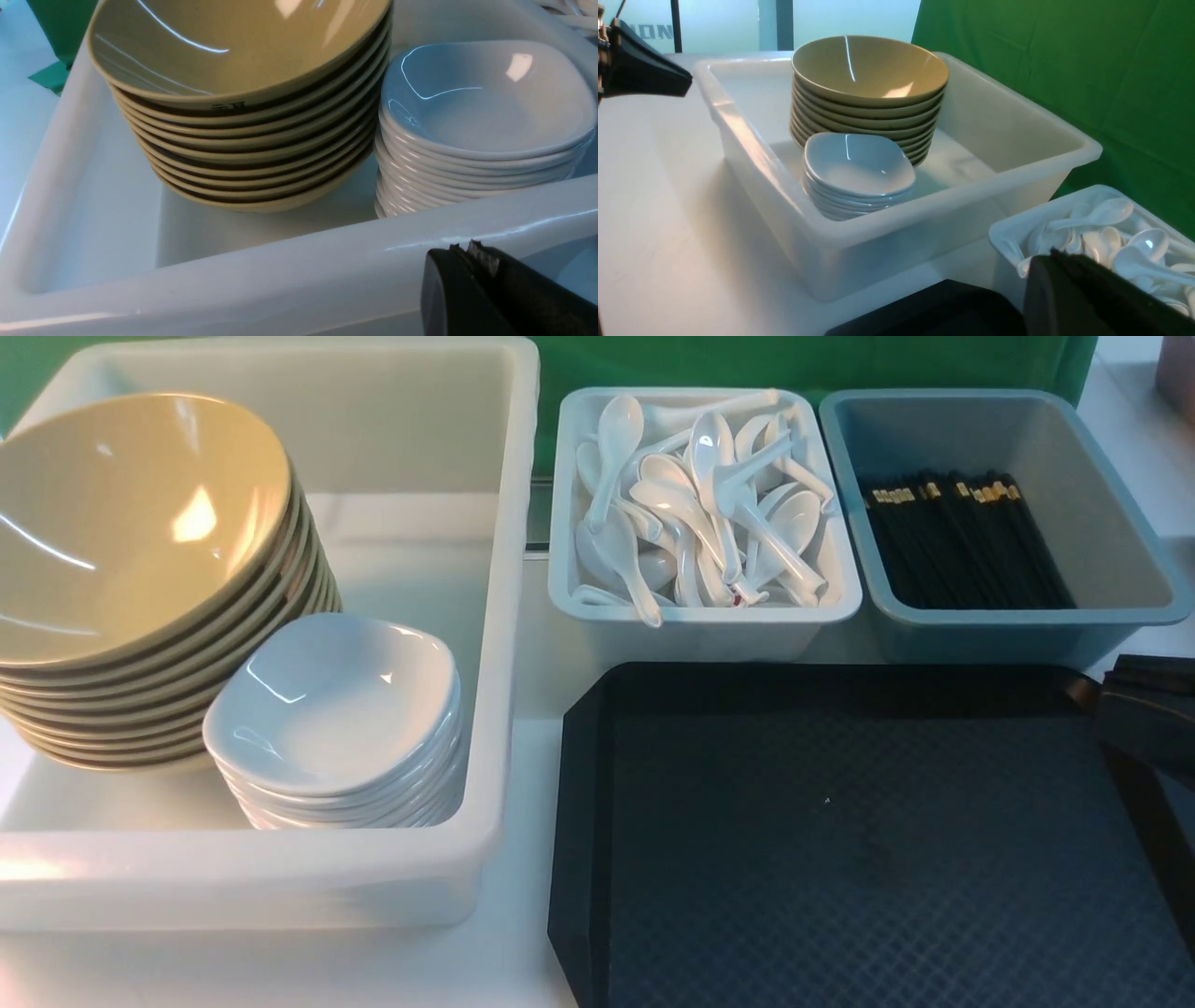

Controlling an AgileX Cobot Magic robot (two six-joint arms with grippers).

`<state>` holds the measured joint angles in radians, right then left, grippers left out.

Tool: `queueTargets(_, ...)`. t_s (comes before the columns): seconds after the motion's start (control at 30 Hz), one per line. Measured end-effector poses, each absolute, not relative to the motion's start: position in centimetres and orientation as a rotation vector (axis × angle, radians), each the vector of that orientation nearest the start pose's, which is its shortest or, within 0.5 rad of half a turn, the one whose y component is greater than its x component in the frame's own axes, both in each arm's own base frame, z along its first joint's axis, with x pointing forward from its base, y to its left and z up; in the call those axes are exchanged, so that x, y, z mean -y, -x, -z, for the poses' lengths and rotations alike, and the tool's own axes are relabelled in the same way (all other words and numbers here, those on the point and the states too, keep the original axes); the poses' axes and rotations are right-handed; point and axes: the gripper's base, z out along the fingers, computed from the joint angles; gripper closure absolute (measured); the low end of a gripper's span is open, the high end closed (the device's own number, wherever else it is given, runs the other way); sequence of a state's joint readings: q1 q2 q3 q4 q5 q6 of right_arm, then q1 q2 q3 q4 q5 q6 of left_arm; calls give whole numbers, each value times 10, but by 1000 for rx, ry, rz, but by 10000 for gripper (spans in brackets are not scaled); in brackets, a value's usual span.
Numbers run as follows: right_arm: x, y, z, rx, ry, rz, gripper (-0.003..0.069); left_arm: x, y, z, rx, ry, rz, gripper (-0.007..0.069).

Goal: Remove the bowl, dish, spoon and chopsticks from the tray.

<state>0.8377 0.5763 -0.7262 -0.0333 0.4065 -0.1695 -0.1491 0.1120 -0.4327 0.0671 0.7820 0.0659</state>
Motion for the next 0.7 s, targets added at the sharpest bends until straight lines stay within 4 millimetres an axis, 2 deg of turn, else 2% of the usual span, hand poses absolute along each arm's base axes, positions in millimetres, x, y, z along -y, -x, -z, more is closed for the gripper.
queueTargets(0.57, -82, -77, -371, -1538, 883, -424, 599, 0, -31, -279, -1927, -223, -22, 636)
queueTargets(0.7, -77, -79, -358, -1539, 870, -354, 623, 0, -31, -279, -1927, -223, -22, 636)
